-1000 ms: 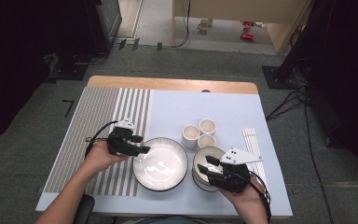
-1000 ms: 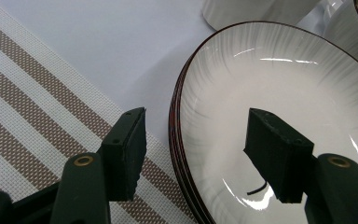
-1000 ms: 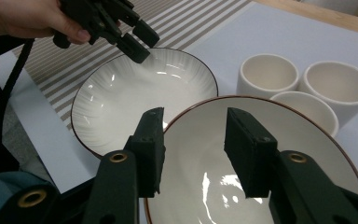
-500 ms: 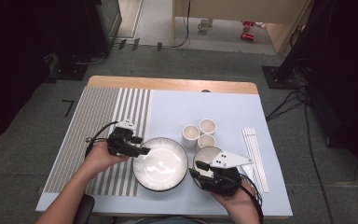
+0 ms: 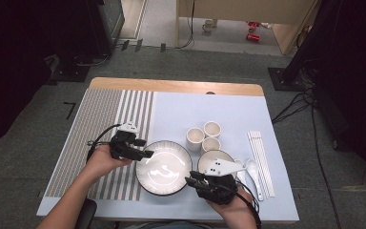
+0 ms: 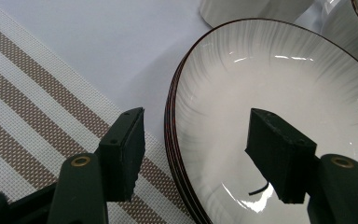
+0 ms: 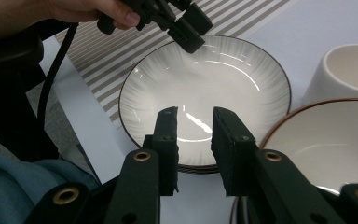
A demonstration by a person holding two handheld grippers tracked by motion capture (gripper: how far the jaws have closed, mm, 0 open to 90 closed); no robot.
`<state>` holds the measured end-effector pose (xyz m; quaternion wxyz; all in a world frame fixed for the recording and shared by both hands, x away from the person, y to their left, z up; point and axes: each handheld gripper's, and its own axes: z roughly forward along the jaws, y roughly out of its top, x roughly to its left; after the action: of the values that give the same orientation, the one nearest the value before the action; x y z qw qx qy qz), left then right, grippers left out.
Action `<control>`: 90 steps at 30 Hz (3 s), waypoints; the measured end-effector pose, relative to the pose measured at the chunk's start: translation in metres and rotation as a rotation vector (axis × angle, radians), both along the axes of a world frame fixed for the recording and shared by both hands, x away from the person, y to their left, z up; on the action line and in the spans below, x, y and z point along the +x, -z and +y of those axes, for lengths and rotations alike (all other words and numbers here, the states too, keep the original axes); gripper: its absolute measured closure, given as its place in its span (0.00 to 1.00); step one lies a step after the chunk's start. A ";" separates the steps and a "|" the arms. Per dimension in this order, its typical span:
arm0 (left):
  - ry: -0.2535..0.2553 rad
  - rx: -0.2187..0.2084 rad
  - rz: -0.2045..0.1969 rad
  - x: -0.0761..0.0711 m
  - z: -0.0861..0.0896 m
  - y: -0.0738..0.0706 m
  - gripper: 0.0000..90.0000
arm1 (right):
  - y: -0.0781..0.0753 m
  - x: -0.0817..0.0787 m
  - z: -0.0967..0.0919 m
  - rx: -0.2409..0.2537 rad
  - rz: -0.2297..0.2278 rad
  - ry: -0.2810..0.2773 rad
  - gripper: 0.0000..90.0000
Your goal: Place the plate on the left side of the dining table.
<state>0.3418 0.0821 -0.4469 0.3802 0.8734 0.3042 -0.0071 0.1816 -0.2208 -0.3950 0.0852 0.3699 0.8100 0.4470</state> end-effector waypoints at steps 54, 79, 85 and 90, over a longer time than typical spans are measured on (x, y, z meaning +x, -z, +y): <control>0.020 -0.015 -0.004 -0.002 0.005 -0.002 0.53 | 0.057 -0.005 0.034 -0.134 0.008 0.046 1.00; -0.020 0.020 0.051 0.001 0.000 -0.002 0.64 | 0.060 -0.006 0.039 -0.131 -0.033 0.086 1.00; -0.023 -0.015 0.056 0.006 0.003 0.000 0.60 | 0.068 -0.011 0.043 -0.137 -0.084 0.100 0.91; -0.003 -0.040 0.042 0.007 0.002 0.003 0.50 | 0.076 -0.011 0.044 -0.105 -0.094 0.119 0.84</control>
<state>0.3491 0.0838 -0.4498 0.3909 0.8649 0.3134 -0.0310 0.1706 -0.1766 -0.4711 0.1688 0.3909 0.8039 0.4152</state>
